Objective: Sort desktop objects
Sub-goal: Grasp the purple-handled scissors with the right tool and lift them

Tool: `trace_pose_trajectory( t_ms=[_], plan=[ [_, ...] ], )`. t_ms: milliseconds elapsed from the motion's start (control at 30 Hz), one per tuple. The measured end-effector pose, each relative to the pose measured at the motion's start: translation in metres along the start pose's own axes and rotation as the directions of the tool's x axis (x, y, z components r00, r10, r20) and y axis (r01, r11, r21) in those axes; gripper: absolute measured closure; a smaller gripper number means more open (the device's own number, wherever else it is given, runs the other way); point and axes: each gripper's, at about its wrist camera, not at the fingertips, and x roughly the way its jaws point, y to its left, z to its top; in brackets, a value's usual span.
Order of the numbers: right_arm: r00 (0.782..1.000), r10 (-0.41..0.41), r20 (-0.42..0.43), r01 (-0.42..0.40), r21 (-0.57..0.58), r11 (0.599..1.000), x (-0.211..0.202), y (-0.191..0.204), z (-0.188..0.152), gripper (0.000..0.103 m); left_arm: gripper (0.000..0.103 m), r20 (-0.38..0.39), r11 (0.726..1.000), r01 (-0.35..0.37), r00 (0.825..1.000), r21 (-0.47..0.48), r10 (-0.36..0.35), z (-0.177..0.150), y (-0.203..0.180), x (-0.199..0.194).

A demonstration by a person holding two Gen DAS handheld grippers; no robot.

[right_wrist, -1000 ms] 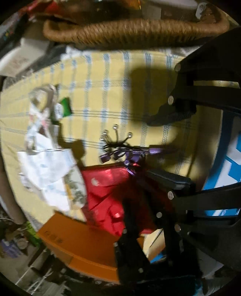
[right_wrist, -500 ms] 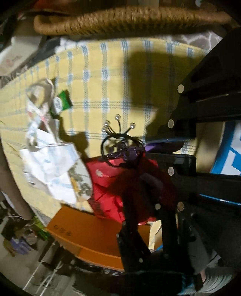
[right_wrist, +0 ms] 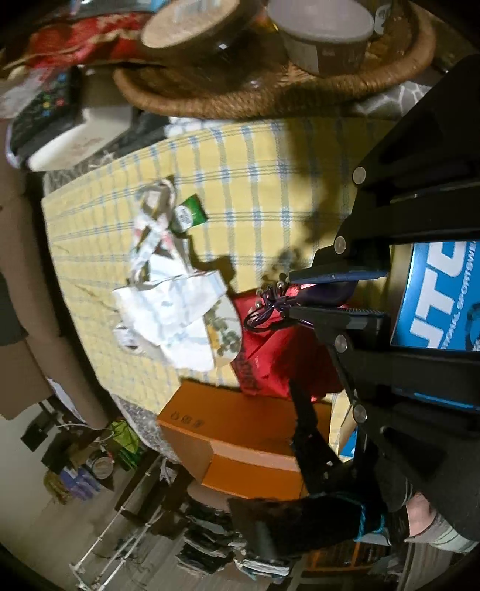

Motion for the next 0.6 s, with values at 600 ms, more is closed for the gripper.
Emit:
trace_pose_trajectory(
  t_ms=[600],
  plan=[
    [0.984, -0.171, -0.045, 0.166, -0.104, 0.981, -0.007, 0.038, -0.01, 0.079, 0.013, 0.054, 0.994, -0.112, 0.992, 0.012, 0.111, -0.013, 0.012, -0.041]
  ],
)
